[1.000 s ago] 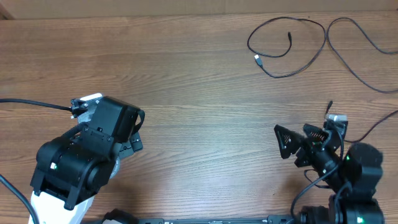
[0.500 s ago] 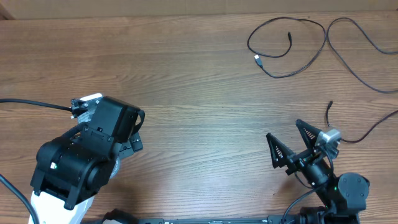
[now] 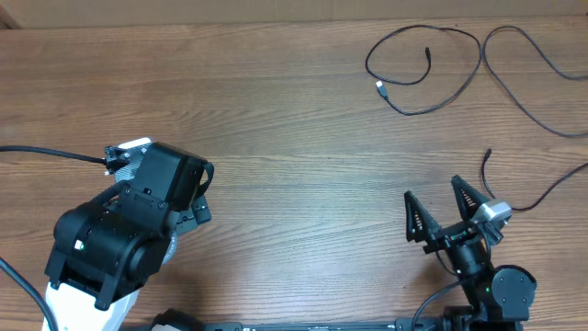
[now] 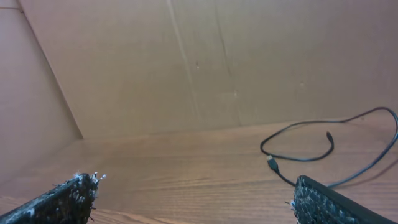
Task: Untangle cables
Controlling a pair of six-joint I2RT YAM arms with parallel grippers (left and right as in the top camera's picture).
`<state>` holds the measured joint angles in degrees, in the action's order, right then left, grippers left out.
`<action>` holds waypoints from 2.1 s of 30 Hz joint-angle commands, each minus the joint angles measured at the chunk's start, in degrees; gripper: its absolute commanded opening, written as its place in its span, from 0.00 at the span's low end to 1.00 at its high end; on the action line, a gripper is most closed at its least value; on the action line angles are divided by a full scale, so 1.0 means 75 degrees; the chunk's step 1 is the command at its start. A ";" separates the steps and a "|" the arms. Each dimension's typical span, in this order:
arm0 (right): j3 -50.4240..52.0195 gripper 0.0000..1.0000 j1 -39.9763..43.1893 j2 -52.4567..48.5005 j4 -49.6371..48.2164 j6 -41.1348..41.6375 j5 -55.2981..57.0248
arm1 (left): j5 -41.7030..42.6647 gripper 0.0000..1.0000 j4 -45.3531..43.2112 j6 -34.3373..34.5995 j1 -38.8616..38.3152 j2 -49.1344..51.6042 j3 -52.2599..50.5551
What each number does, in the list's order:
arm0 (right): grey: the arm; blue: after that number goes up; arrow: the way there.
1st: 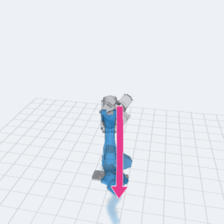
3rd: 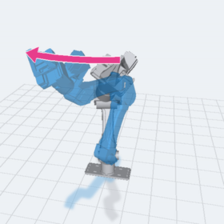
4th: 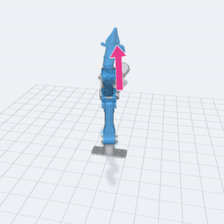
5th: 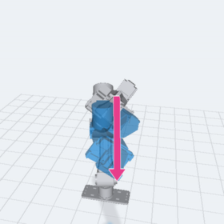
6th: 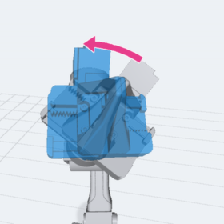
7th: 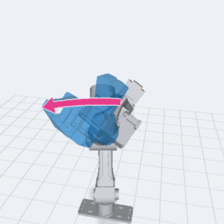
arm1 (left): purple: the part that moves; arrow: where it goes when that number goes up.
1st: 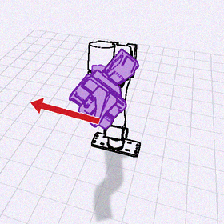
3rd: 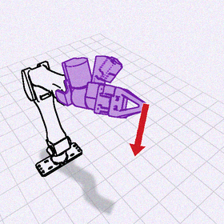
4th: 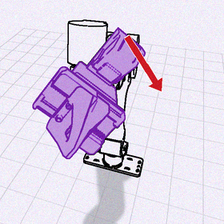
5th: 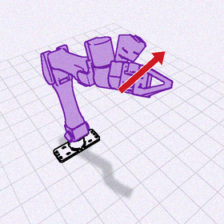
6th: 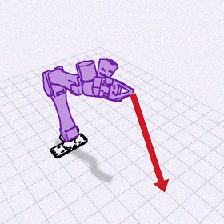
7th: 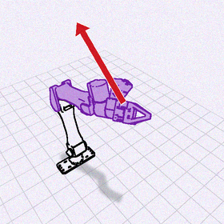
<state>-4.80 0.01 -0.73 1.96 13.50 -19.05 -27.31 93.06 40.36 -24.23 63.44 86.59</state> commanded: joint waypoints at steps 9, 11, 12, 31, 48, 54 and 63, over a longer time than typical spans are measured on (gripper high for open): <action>0.0475 1.00 0.0332 0.0079 -0.0111 -0.0009 0.0221 | -0.0157 1.00 -0.0012 0.0108 0.0029 -0.0006 0.0015; 0.0574 1.00 0.0332 0.0079 -0.0122 -0.0012 0.0224 | -0.0157 0.99 -0.0012 0.0105 0.0029 -0.0006 0.0015; 0.0580 1.00 0.0338 0.0079 -0.0012 -0.0009 0.0315 | -0.0157 1.00 -0.0012 0.0108 0.0029 -0.0009 0.0015; 0.0580 1.00 0.0417 0.0079 0.0265 -0.1078 0.0769 | -0.0157 0.99 -0.0012 0.0108 0.0029 -0.0009 0.0015; 0.0580 1.00 0.0731 0.0079 0.0213 -0.1067 0.0764 | -0.0157 1.00 -0.0012 0.0105 0.0029 -0.0006 0.0015; 0.0580 1.00 0.0731 0.0076 0.0213 -0.1067 0.0764 | -0.0157 1.00 -0.0012 0.0105 0.0029 -0.0009 0.0015; 0.0577 1.00 0.0731 0.0076 0.0213 -0.1067 0.0764 | -0.0157 1.00 -0.0012 0.0105 0.0029 -0.0009 0.0015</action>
<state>-1.06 5.23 -0.73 3.97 5.93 -13.93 -27.31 93.06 40.36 -24.23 63.44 86.59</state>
